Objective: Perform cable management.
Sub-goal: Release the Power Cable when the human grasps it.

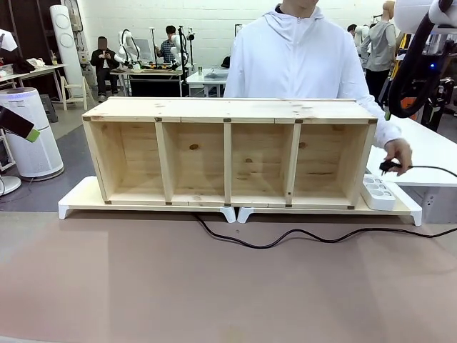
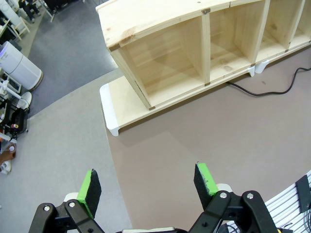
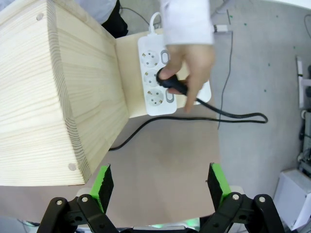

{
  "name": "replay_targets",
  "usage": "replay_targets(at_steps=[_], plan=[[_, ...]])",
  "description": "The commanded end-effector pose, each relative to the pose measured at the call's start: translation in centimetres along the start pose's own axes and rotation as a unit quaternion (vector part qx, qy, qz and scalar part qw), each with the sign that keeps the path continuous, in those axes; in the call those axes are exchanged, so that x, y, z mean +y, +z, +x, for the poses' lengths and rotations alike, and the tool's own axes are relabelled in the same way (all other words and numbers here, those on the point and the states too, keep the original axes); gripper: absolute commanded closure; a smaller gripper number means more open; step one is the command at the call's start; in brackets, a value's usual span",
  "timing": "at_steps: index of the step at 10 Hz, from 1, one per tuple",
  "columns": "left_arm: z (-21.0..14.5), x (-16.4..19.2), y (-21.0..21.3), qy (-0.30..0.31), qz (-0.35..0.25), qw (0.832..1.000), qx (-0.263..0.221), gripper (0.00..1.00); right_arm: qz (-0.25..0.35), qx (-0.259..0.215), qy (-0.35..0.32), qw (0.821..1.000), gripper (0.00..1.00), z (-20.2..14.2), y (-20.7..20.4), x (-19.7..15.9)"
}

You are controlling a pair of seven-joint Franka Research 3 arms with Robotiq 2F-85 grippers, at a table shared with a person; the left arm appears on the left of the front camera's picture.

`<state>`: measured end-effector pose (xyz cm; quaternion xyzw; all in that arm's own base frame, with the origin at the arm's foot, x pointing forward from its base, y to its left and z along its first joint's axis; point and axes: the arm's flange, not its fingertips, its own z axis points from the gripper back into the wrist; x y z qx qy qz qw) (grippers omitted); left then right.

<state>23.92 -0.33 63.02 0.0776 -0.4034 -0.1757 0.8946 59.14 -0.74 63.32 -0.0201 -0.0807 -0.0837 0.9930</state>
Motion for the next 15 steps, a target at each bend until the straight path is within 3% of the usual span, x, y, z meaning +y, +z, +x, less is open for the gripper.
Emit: replay_targets(at_steps=[1,15], plan=[[0.16,0.02,-0.13,0.000,0.002,1.000,-0.002,0.00,-0.001,0.004,-0.003,1.000,0.00,-0.09,-0.08,0.02],[0.16,0.02,-0.13,0.000,0.002,1.000,-0.002,0.00,-0.001,0.004,-0.003,1.000,0.00,-0.09,-0.08,0.02]])
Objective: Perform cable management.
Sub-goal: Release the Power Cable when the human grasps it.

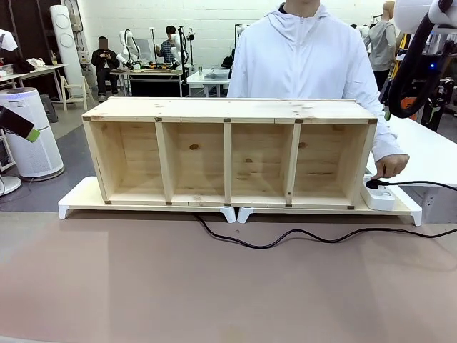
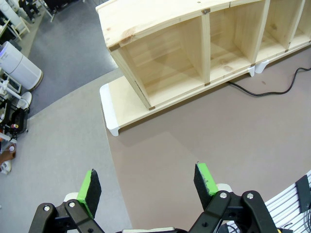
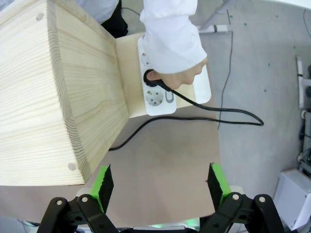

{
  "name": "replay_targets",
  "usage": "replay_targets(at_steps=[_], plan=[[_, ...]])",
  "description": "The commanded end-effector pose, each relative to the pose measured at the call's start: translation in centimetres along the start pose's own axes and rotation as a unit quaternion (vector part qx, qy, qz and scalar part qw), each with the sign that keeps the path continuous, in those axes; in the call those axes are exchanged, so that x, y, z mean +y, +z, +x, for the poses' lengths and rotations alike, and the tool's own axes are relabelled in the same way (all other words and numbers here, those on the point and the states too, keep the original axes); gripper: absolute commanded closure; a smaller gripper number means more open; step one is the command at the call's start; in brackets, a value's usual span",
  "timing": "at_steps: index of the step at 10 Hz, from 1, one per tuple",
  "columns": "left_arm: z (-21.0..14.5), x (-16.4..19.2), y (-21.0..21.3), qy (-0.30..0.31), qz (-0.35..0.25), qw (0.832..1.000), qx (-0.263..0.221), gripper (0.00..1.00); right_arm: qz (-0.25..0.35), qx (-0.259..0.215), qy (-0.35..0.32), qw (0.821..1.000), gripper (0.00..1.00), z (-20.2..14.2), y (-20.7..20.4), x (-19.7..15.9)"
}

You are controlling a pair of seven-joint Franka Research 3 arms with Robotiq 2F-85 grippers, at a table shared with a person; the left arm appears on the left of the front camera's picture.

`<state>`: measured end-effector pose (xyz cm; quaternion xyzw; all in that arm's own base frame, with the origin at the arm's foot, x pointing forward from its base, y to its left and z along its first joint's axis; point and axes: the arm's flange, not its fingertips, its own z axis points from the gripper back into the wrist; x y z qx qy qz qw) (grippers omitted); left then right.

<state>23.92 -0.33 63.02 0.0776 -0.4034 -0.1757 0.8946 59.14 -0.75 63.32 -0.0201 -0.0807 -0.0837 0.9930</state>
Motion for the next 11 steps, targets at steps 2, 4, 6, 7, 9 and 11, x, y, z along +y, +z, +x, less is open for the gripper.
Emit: replay_targets(at_steps=[2,4,6,7,9,11], plan=[[0.16,0.02,-0.13,0.000,0.002,1.000,-0.002,0.00,-0.001,0.004,-0.003,1.000,0.00,-0.09,-0.08,0.02],[0.16,0.02,-0.13,0.000,0.002,1.000,-0.002,0.00,-0.001,0.004,-0.003,1.000,0.00,-0.09,-0.08,0.02],[0.16,0.02,-0.13,0.000,0.002,1.000,-0.002,0.00,-0.001,0.004,-0.003,1.000,0.00,-0.09,-0.08,0.02],[0.16,0.02,-0.13,0.000,0.002,1.000,-0.002,0.00,-0.001,0.004,-0.003,1.000,0.00,-0.09,-0.08,0.02],[0.16,0.02,-0.13,0.000,0.002,1.000,-0.002,0.00,-0.001,0.004,-0.003,1.000,0.00,-0.09,-0.08,0.02],[0.16,0.02,-0.13,0.000,0.002,1.000,-0.002,0.00,-0.001,0.004,-0.003,1.000,0.00,-0.09,-0.08,0.02]])
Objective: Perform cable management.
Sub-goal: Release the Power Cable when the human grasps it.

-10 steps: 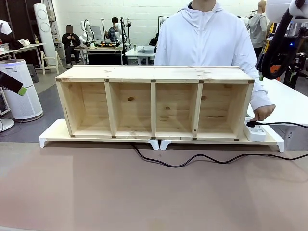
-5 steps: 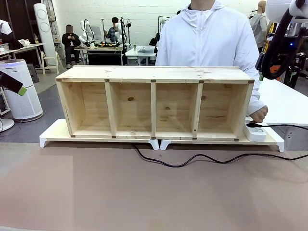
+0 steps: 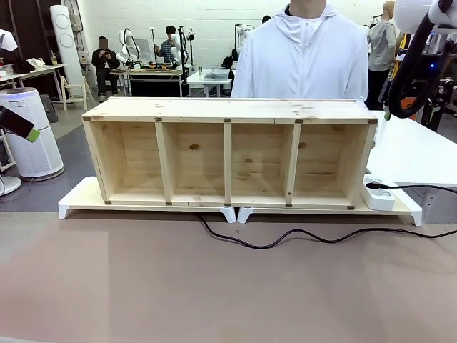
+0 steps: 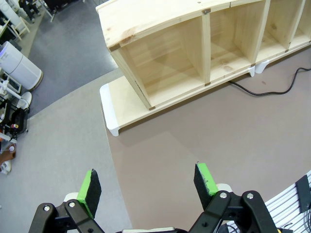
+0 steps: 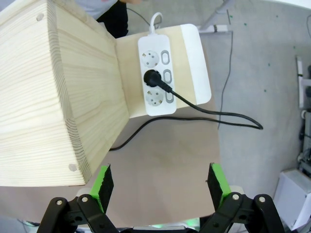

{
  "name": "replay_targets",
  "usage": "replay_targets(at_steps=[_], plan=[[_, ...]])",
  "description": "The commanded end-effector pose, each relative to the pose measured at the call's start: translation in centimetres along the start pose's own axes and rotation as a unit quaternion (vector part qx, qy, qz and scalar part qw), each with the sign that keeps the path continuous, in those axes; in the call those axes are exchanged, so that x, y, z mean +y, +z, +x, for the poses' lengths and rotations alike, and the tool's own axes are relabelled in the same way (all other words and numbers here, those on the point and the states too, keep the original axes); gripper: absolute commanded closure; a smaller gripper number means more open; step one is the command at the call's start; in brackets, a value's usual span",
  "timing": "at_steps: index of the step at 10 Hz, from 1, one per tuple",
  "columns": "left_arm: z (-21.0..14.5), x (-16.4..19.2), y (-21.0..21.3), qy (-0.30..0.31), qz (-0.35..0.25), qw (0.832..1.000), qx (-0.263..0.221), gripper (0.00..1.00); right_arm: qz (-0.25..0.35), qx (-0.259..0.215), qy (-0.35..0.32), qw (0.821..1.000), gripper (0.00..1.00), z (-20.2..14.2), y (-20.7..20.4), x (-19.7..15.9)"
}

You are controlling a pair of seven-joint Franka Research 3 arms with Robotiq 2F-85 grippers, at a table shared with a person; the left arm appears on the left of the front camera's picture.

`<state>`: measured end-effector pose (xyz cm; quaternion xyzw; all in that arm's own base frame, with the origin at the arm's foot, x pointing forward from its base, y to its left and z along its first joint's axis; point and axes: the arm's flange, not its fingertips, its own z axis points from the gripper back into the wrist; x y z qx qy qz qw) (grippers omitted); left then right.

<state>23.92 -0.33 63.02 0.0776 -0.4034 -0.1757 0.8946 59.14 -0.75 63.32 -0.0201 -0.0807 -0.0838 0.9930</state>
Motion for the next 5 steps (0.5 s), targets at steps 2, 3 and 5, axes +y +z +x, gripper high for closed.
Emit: replay_targets(at_steps=[2,3,5], plan=[[0.16,0.02,-0.13,0.000,0.002,1.000,-0.002,0.00,-0.001,0.004,-0.003,1.000,0.00,-0.09,-0.08,0.02],[0.16,0.02,-0.13,0.000,0.002,1.000,-0.002,0.00,-0.001,0.004,-0.003,1.000,0.00,-0.09,-0.08,0.02],[0.16,0.02,-0.13,0.000,0.002,1.000,-0.002,0.00,-0.001,0.004,-0.003,1.000,0.00,-0.09,-0.08,0.02]])
